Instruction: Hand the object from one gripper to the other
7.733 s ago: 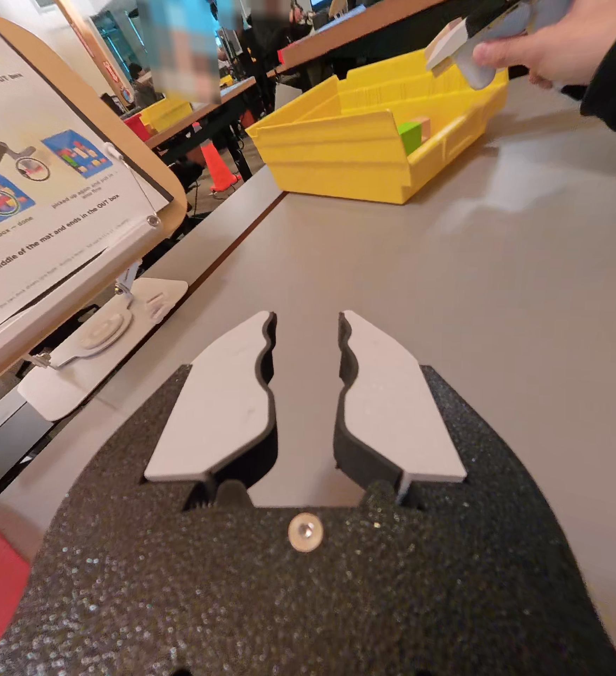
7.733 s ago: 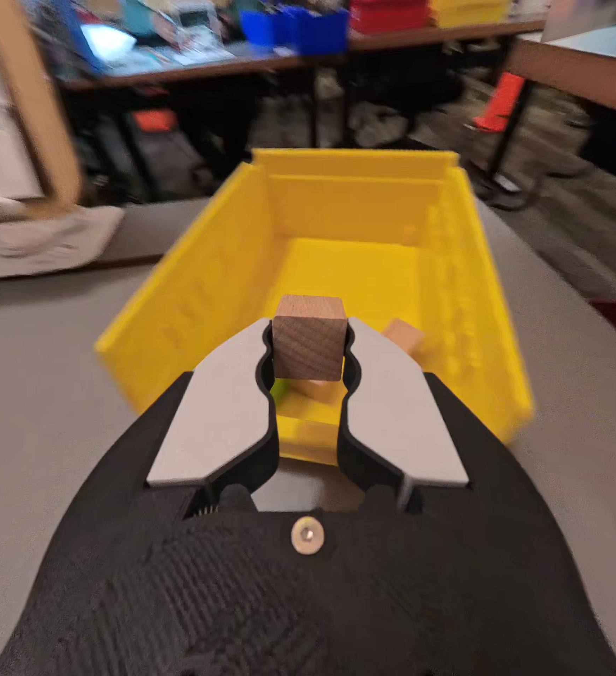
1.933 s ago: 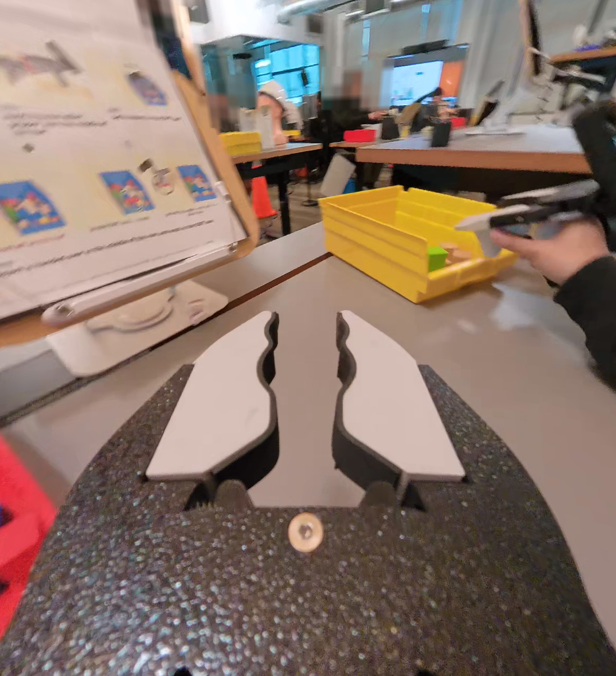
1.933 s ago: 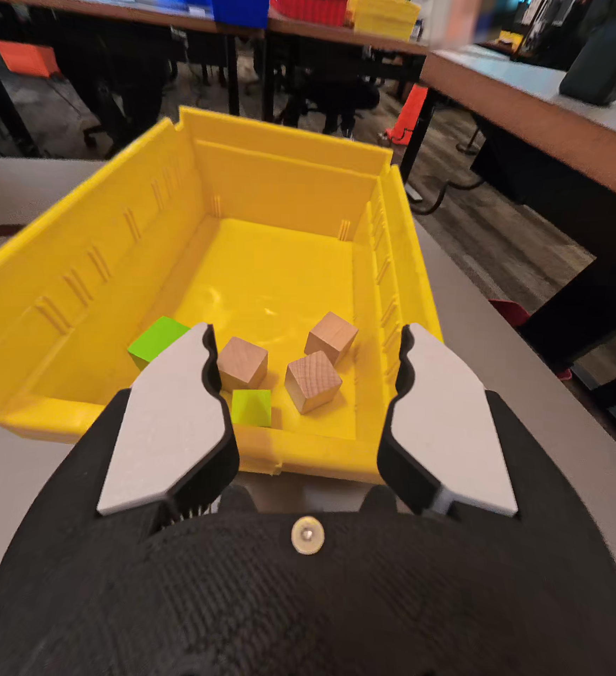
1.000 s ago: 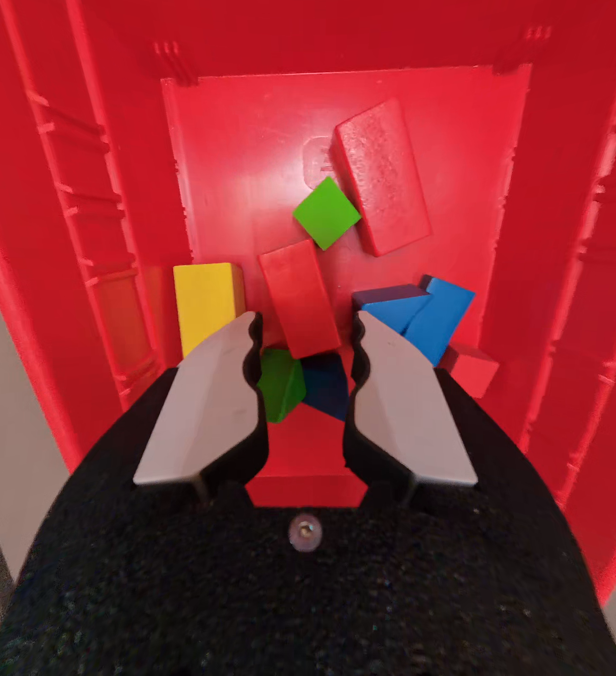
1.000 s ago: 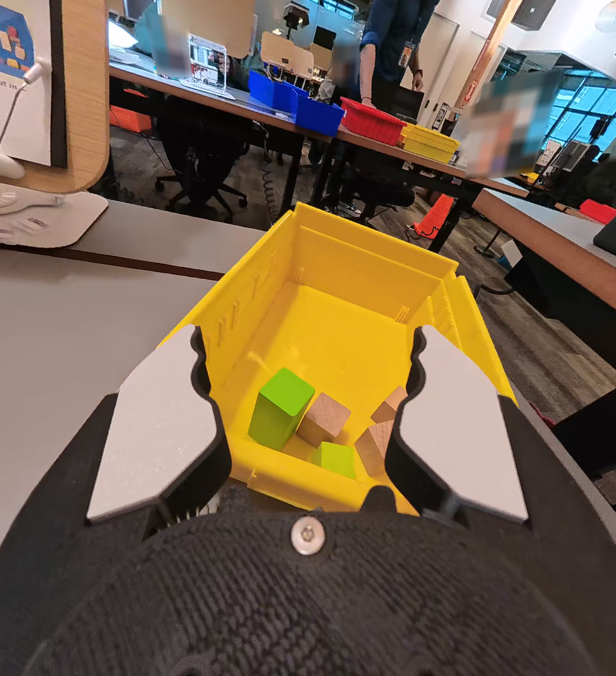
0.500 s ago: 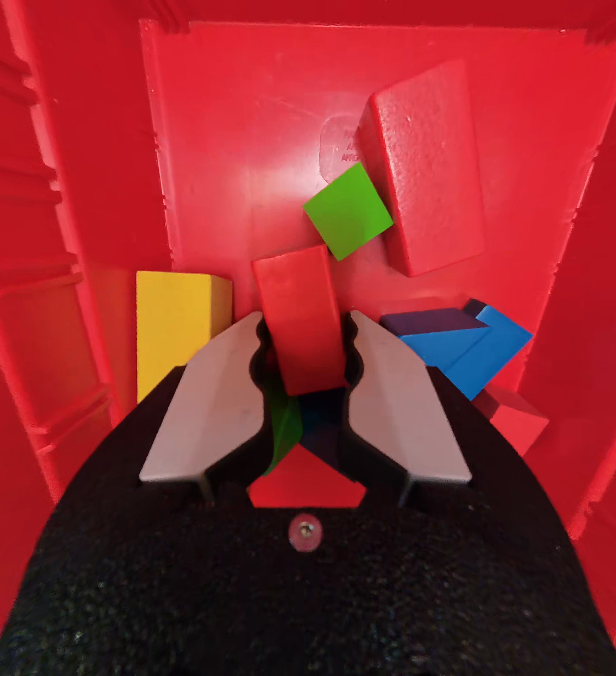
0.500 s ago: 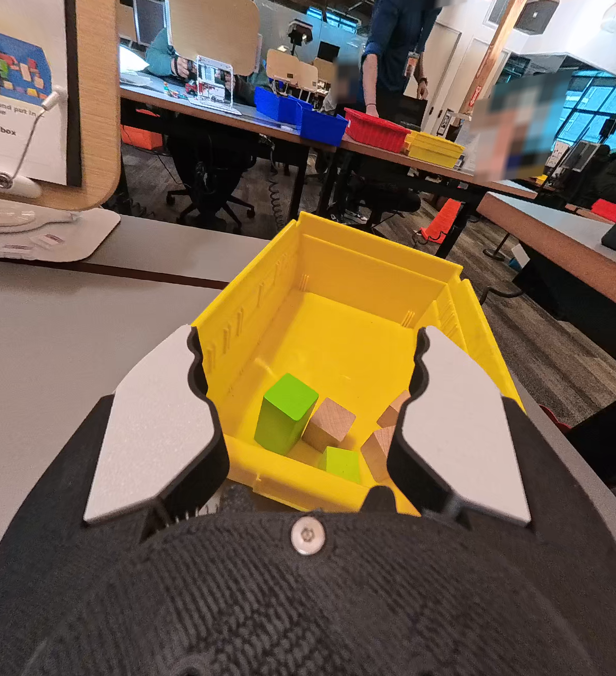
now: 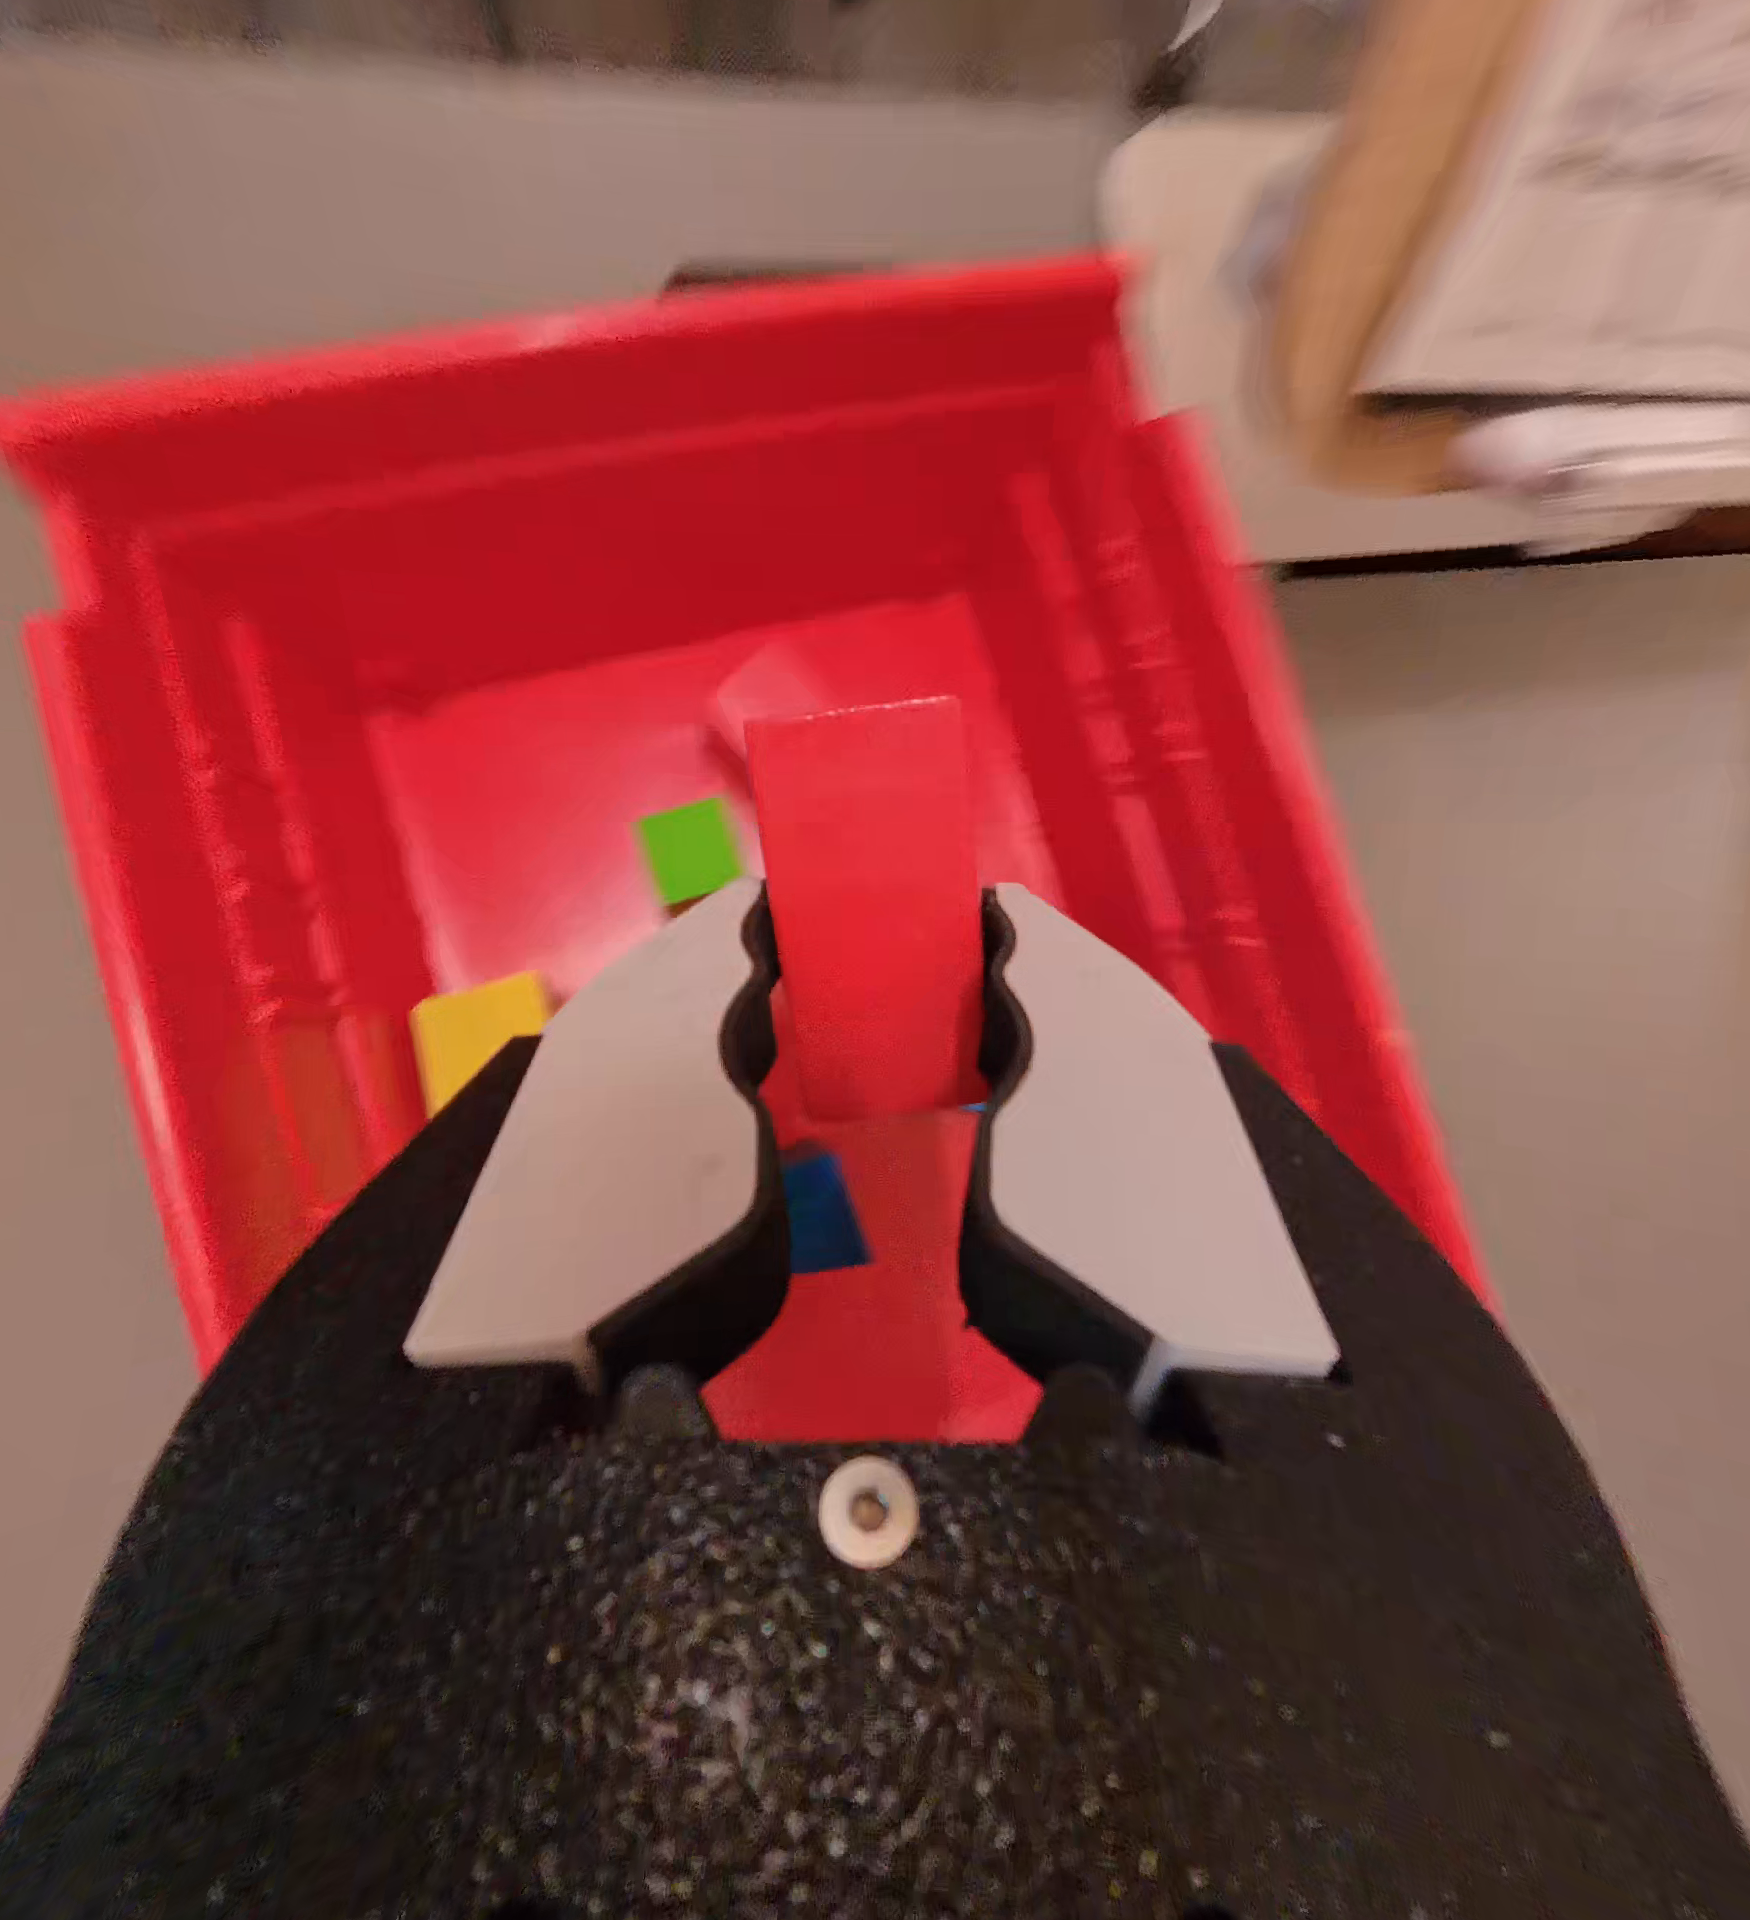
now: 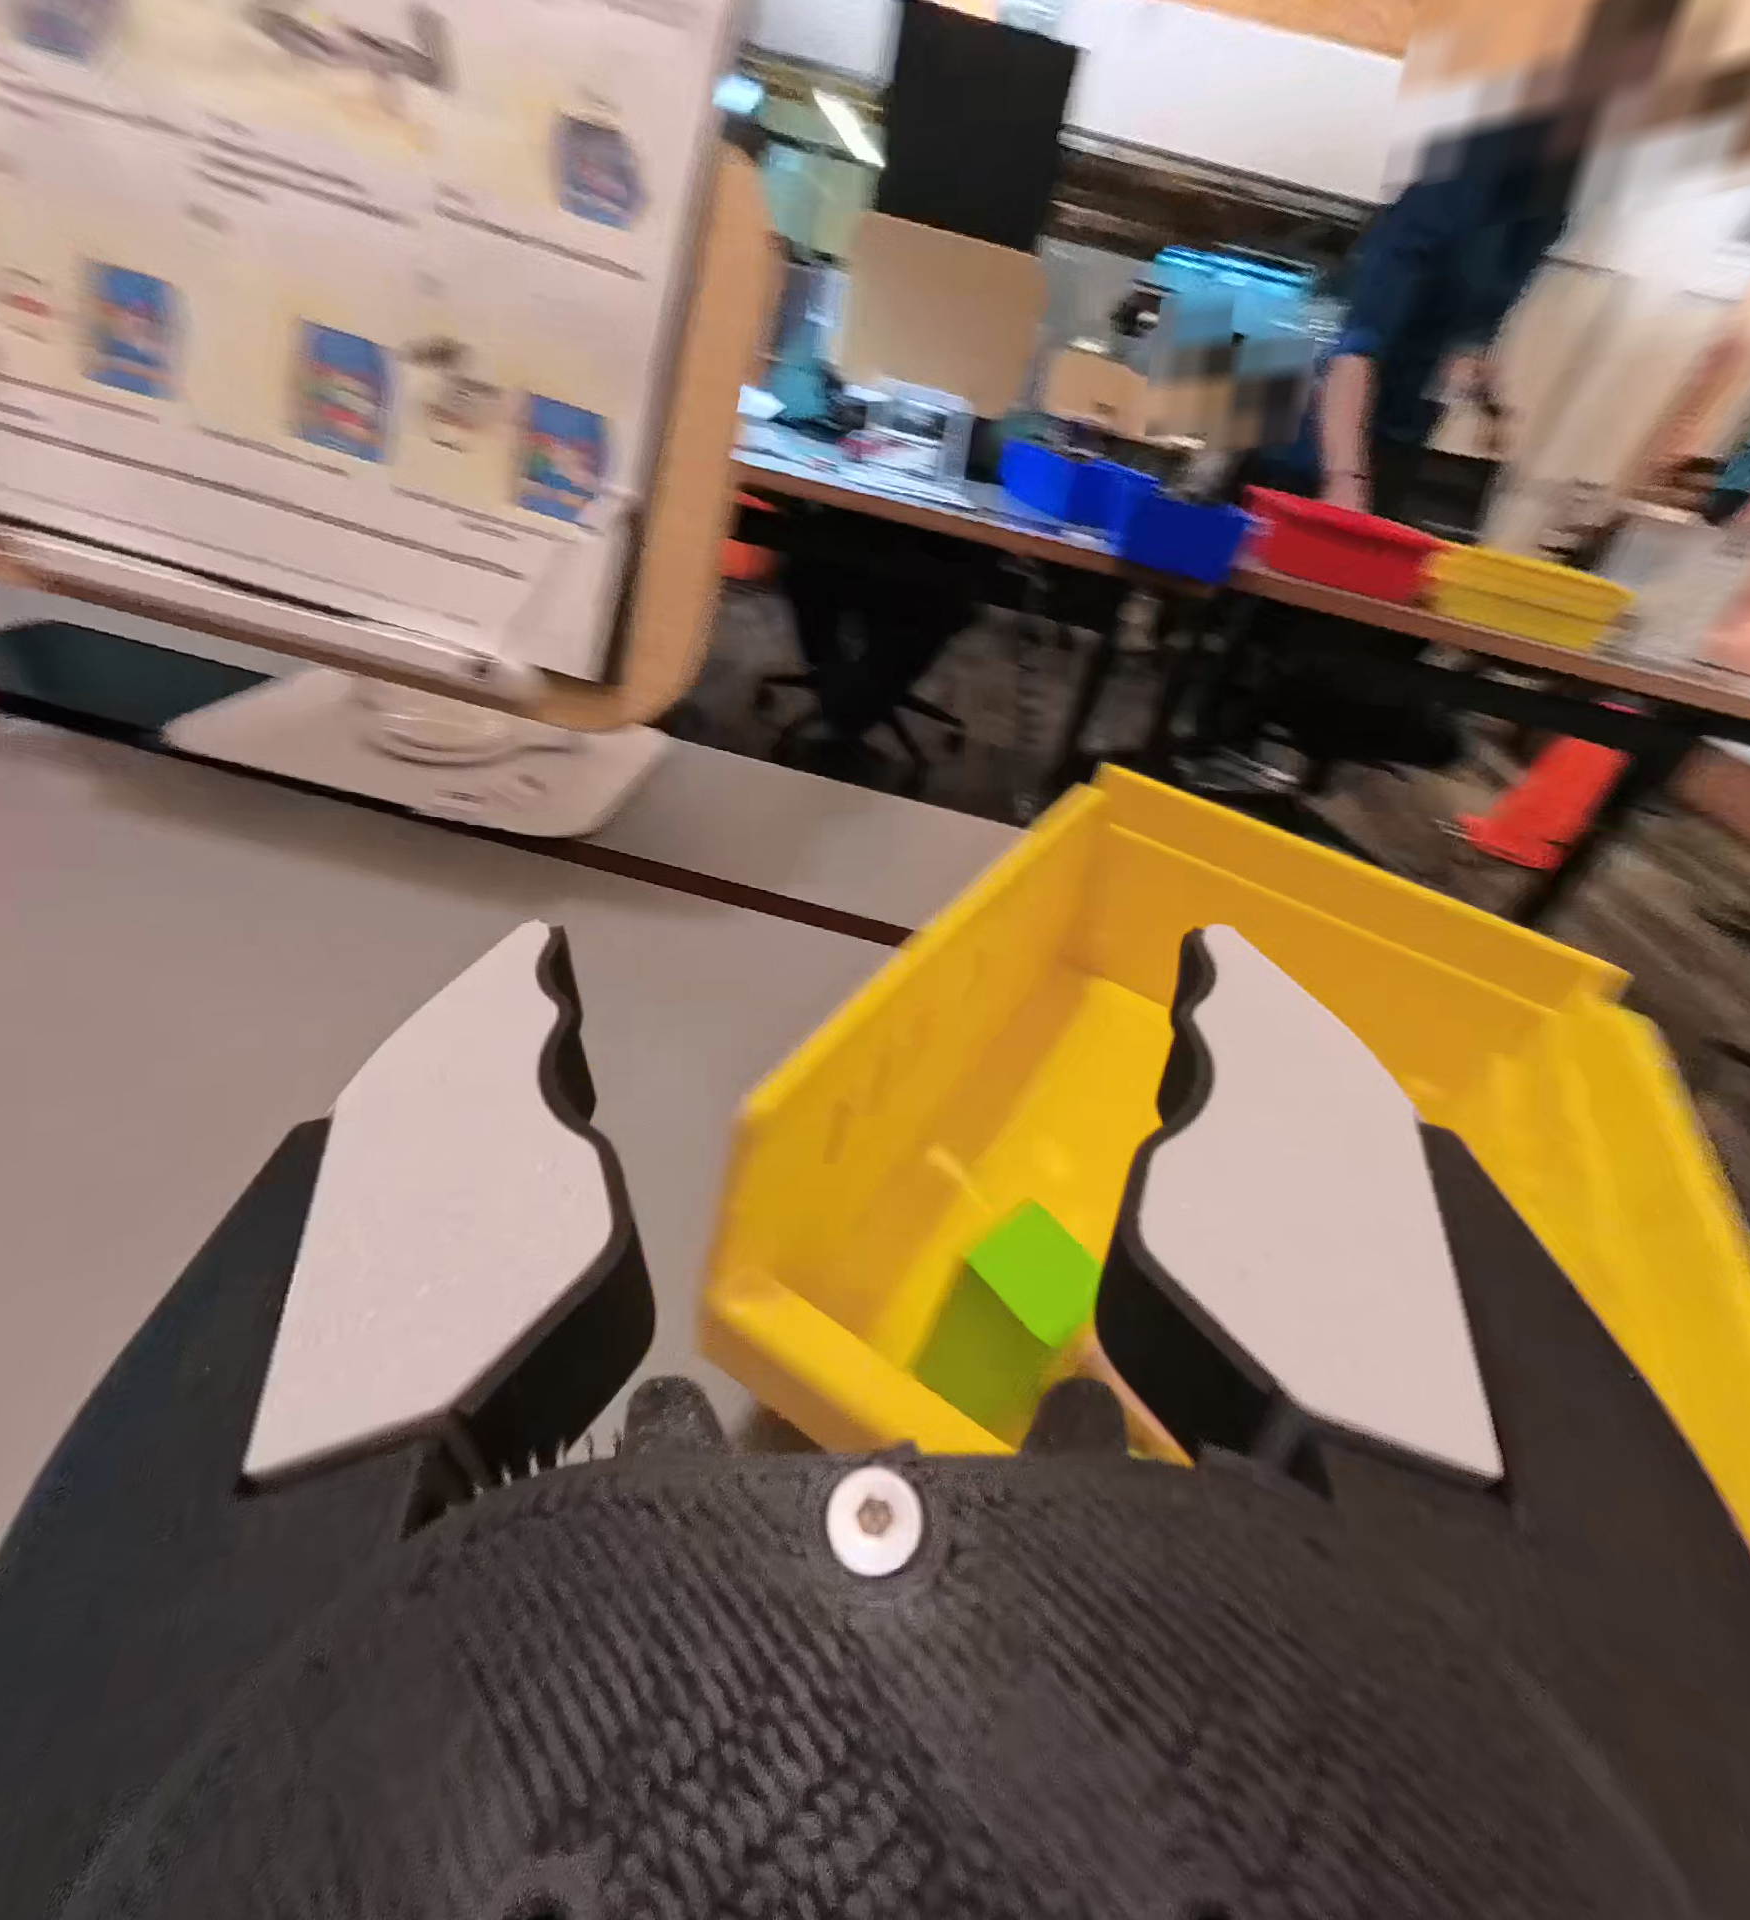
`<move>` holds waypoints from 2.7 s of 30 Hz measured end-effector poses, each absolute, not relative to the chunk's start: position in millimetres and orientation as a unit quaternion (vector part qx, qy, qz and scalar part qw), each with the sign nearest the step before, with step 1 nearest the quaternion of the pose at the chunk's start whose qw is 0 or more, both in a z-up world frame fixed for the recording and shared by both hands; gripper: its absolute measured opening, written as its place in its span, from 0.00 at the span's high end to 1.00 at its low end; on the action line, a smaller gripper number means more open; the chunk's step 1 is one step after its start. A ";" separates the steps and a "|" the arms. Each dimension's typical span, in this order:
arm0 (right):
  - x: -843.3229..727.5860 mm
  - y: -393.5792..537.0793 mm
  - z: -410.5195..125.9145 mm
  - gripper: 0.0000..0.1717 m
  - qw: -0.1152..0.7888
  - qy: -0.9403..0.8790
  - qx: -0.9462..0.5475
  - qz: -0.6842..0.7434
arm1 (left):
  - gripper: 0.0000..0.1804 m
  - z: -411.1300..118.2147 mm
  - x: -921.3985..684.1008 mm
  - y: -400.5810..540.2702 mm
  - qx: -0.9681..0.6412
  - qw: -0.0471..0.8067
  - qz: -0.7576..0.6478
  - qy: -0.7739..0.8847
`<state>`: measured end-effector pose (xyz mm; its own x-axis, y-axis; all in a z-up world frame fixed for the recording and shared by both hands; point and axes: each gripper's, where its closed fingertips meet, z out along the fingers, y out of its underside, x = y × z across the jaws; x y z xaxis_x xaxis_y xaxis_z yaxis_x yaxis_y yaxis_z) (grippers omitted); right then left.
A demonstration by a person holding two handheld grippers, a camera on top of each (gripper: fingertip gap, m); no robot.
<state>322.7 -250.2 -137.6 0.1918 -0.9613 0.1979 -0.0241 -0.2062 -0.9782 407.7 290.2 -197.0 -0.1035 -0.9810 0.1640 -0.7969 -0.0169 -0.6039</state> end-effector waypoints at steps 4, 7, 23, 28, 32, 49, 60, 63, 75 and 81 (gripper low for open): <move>310.2 -176.4 -125.4 0.38 0.608 0.327 -0.640 -0.338 | 0.80 -129.8 382.0 221.6 -0.492 0.148 -0.463 0.722; 283.4 -113.5 -93.4 0.39 0.719 0.248 -0.624 -0.178 | 0.80 -95.0 348.1 164.1 -0.351 0.130 -0.558 0.740; 234.0 14.1 -33.2 0.62 0.760 0.009 -0.649 0.039 | 0.80 -57.8 243.7 5.2 0.007 0.043 -0.769 0.638; 240.6 7.8 -39.5 0.69 0.755 0.015 -0.654 0.037 | 0.80 -64.9 238.5 -8.0 0.023 0.041 -0.770 0.636; 239.2 10.0 -46.9 0.71 0.744 0.008 -0.667 0.040 | 0.80 -71.4 244.5 -14.3 0.014 0.048 -0.764 0.643; 281.1 -43.7 -27.8 0.80 0.742 0.096 -0.650 -0.132 | 0.77 -76.3 262.7 -17.4 -0.051 0.105 -0.755 0.646; 366.3 -322.5 -120.3 0.80 0.492 0.511 -0.559 -0.430 | 0.82 -80.8 276.9 1.5 -0.090 0.099 -0.755 0.642; 364.9 -350.0 -145.0 0.80 0.418 0.555 -0.564 -0.447 | 0.83 -82.0 277.2 1.3 -0.090 0.099 -0.754 0.643; 364.2 -359.7 -136.0 0.57 0.432 0.590 -0.504 -0.459 | 0.83 -82.8 293.7 16.1 -0.150 0.134 -0.720 0.664; 361.8 -337.3 -102.4 0.52 0.480 0.559 -0.487 -0.468 | 0.83 -87.9 342.6 114.7 -0.393 0.240 -0.608 0.647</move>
<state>361.8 -337.3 -102.4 -0.0643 -0.9946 -0.0809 -0.0948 0.0868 -0.9917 342.6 114.7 -87.9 -0.5759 -0.8002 0.1672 -0.2160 -0.0483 -0.9752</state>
